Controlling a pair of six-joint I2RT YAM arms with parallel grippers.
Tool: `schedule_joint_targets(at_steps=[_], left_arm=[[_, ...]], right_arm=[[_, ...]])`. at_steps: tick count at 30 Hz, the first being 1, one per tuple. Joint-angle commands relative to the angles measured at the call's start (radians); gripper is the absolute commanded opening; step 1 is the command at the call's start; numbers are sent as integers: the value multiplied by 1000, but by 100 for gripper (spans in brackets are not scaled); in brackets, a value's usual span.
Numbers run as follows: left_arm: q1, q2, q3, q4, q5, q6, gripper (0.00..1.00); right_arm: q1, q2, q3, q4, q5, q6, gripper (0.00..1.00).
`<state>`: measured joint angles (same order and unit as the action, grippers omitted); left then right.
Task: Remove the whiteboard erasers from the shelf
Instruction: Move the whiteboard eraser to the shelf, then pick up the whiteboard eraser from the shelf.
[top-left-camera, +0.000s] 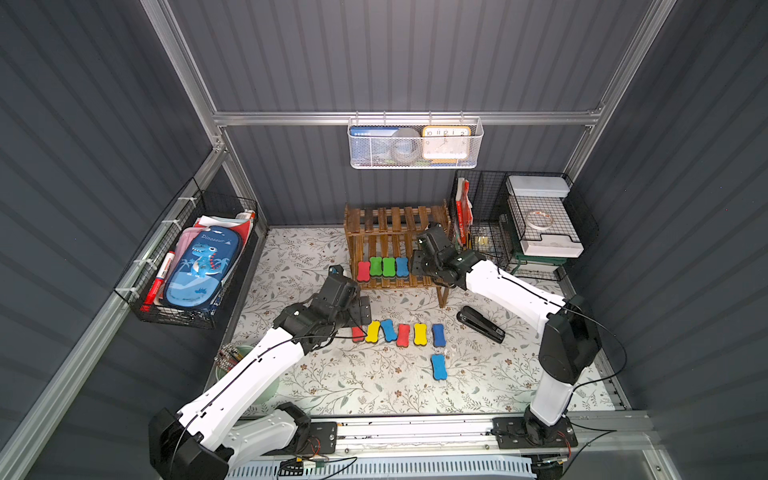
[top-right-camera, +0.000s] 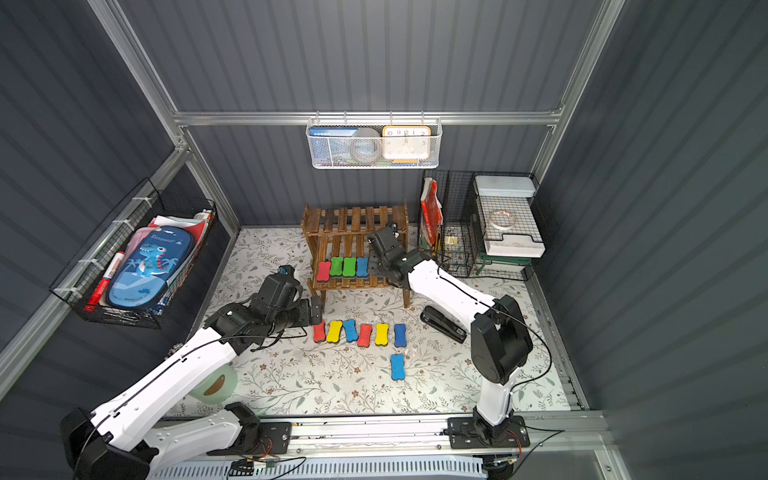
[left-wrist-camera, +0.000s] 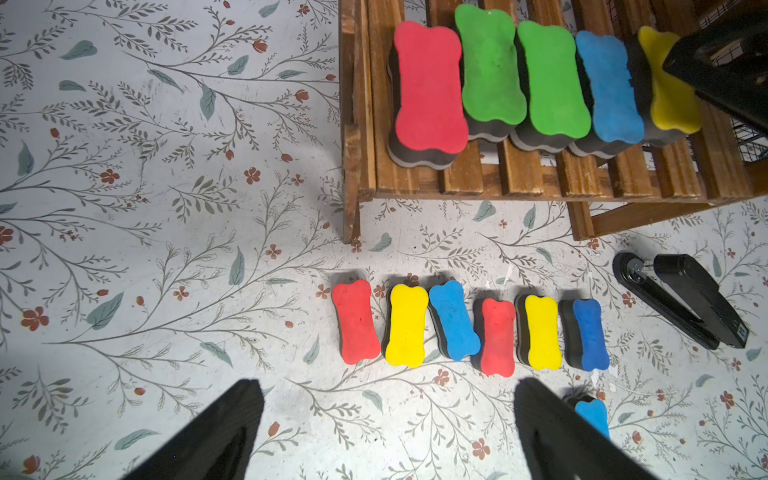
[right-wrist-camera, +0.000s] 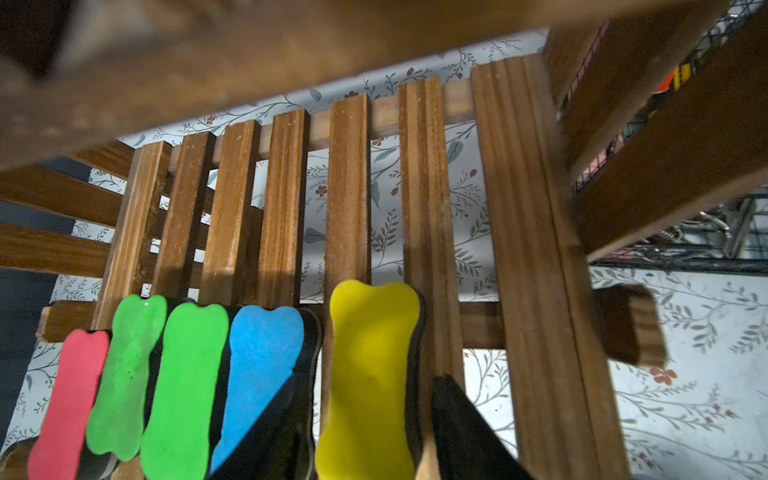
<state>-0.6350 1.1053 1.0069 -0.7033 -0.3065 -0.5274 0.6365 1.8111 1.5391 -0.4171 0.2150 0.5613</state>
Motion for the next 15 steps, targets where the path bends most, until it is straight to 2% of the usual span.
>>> schedule_joint_targets(at_steps=[1, 9, 15], left_arm=[[0, 6, -2, 4, 10, 4, 99], [0, 5, -5, 6, 10, 3, 99], [0, 0, -7, 5, 10, 1, 99]], right_arm=[[-2, 31, 21, -27, -7, -11, 52], [-3, 54, 11, -61, -32, -15, 49], [-1, 46, 20, -69, -27, -16, 34]])
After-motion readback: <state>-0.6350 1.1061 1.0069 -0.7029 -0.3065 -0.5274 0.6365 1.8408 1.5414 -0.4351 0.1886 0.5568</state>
